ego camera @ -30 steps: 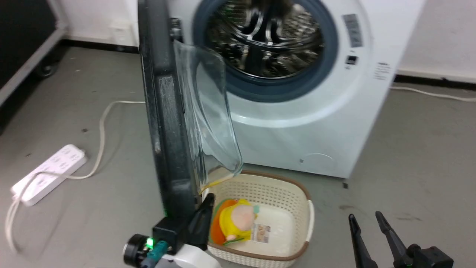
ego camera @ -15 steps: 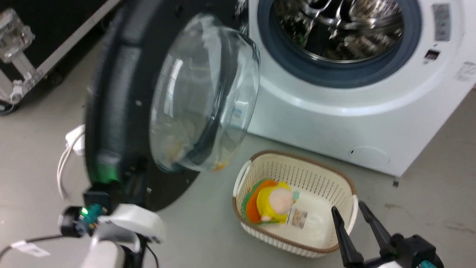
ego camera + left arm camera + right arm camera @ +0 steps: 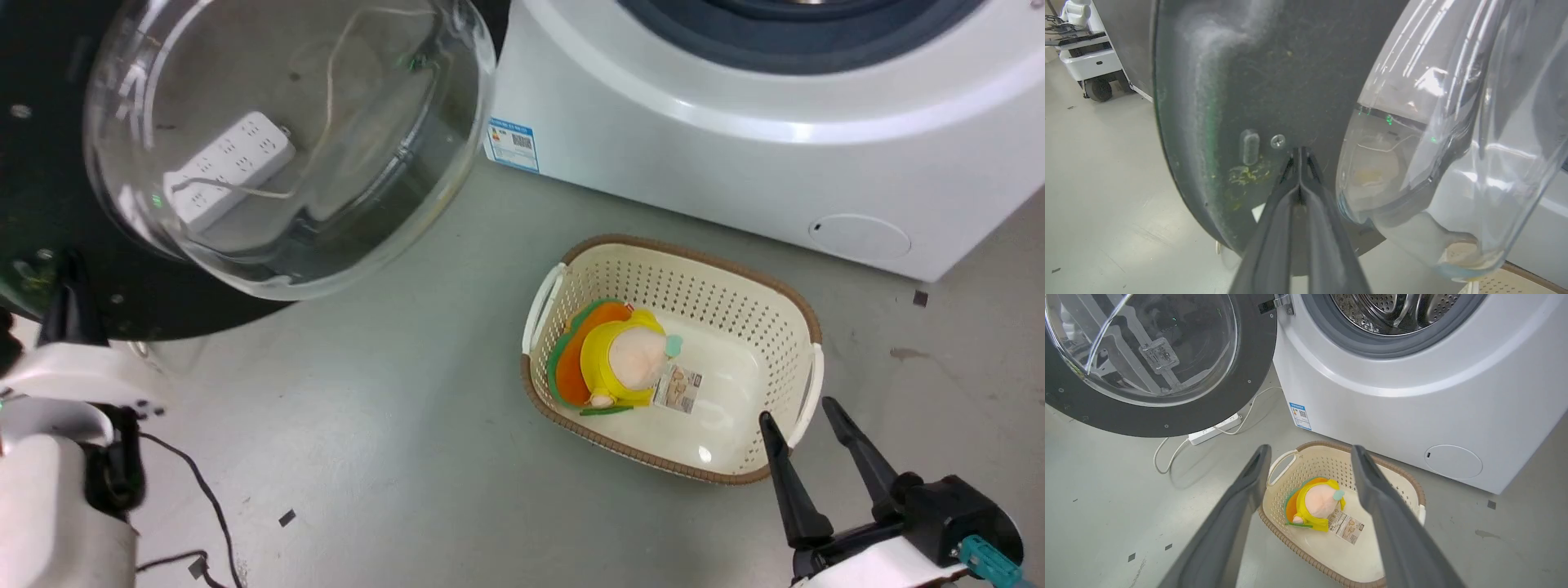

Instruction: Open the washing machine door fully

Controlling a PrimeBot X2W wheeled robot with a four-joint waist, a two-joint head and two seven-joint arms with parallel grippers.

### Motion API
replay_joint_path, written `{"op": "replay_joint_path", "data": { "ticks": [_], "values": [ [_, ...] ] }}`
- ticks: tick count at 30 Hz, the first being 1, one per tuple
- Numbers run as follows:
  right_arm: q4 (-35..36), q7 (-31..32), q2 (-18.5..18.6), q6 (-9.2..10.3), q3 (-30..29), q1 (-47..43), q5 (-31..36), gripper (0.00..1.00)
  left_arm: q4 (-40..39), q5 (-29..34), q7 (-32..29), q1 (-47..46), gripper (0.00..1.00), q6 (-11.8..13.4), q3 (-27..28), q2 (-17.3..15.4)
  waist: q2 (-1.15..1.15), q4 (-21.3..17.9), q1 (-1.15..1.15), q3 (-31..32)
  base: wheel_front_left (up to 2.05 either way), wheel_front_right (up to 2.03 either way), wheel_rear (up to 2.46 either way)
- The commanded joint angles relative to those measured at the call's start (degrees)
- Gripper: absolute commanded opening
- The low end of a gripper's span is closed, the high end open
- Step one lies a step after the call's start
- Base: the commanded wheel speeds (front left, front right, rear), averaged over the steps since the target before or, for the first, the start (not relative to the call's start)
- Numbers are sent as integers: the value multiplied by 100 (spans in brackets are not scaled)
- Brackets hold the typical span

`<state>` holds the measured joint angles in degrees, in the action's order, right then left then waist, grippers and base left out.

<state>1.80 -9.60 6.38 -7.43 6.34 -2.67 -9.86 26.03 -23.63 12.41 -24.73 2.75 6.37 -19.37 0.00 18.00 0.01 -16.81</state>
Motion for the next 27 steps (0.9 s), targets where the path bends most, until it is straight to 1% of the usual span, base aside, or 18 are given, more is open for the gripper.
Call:
{"op": "replay_joint_path", "data": {
  "ticks": [1,5,6,7,8,11,13,16,19,23,27],
  "values": [
    [75,43,65,-6,-28,122,38,100,187,-62,75,-223,0,-56,83,-95,0,-48,-1,-106,0,0,0],
    [154,92,81,-6,-64,146,59,100,501,-117,124,-460,0,-144,146,-206,0,-66,-1,-193,0,0,0],
    [197,118,96,-6,-97,151,71,100,720,-130,152,-622,0,-199,154,-254,0,-66,-1,-235,0,0,0],
    [197,118,96,-6,-97,151,71,100,720,-130,152,-622,0,-199,154,-254,0,-66,-1,-235,0,0,0],
    [226,147,114,-6,-106,173,75,100,1005,-149,194,-822,0,-258,199,-327,0,-88,-1,-268,0,0,0],
    [229,133,111,-6,-137,195,81,100,1099,-131,223,-902,0,-293,228,-360,0,-113,-1,-242,0,0,0],
    [208,94,93,-6,-193,217,76,100,1103,-42,243,-891,0,-371,174,-350,0,-151,-1,-158,0,0,0],
    [126,5,56,-6,-269,234,73,100,917,186,254,-733,0,-465,46,-298,0,-241,-1,72,0,0,0],
    [39,-99,-9,-6,-420,235,64,100,434,445,256,-404,0,-488,-48,-93,0,-348,-1,366,0,0,0],
    [-57,-228,-110,-6,-670,203,69,100,-252,765,257,183,0,-505,-264,316,0,-558,-1,847,0,0,0],
    [-29,-334,-175,-6,-842,197,93,100,-913,933,258,741,0,-527,-440,733,0,-855,-1,1240,0,0,0]
  ]
}}
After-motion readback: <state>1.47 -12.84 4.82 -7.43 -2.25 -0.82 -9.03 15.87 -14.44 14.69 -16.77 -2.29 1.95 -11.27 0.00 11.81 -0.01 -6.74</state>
